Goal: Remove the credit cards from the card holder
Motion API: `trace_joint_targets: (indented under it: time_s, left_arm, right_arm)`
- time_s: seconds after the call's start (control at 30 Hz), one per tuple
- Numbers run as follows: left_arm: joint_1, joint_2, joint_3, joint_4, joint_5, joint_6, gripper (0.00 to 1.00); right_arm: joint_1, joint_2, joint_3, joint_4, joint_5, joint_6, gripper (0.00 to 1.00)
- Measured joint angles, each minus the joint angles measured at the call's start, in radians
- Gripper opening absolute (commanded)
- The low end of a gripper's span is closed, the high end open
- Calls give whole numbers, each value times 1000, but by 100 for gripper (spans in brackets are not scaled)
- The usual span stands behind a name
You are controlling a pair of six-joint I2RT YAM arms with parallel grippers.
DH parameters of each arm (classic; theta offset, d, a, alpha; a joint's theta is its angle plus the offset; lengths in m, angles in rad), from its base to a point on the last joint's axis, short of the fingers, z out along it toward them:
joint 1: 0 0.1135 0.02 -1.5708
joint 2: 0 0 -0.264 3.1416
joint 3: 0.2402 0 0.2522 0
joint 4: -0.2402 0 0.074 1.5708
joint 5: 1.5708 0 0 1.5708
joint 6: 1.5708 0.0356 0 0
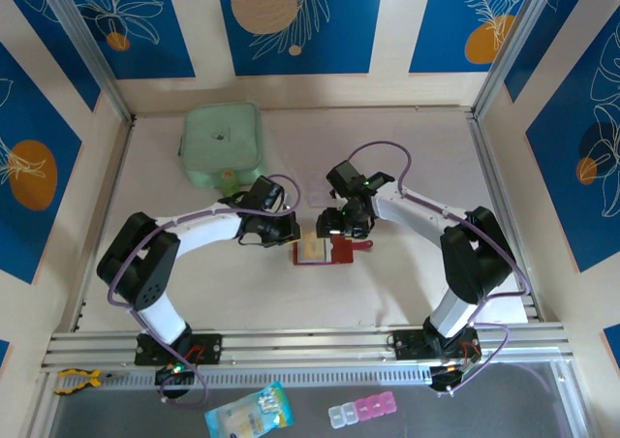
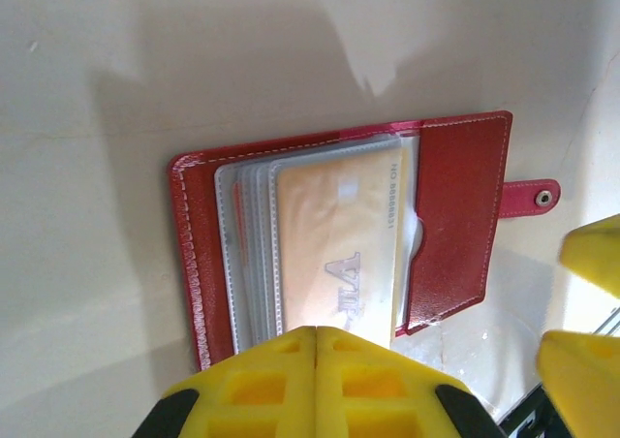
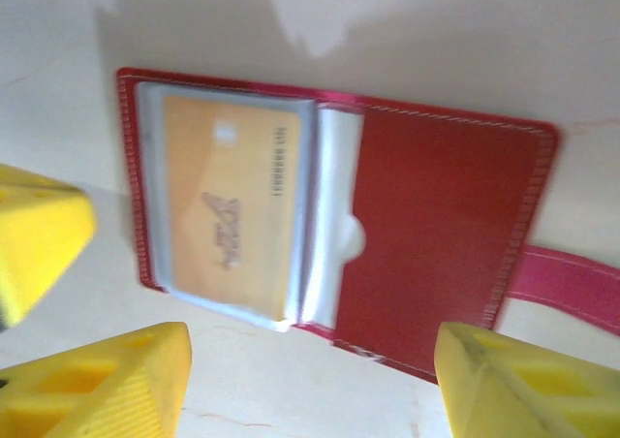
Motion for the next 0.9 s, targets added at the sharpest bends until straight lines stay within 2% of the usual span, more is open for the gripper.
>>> trace_joint_targets:
  time_s: [0.23,0.4,0.63,0.9]
  left_arm:
    - [-7,18,0,4,7,5,6]
    - [-7,41,-2,24,26,7,6]
    - [-10,69,-3,60,51,7,6]
    - [-12,74,-6,59,43,8,7]
  right_arm:
    - [-37,5,-83,145,-195,32,52]
    - [-47,22,-103,220,-270,43,45]
    - [-51,45,-114,263,-288,47,37]
    - [-56,67,-114,286,-295,46,34]
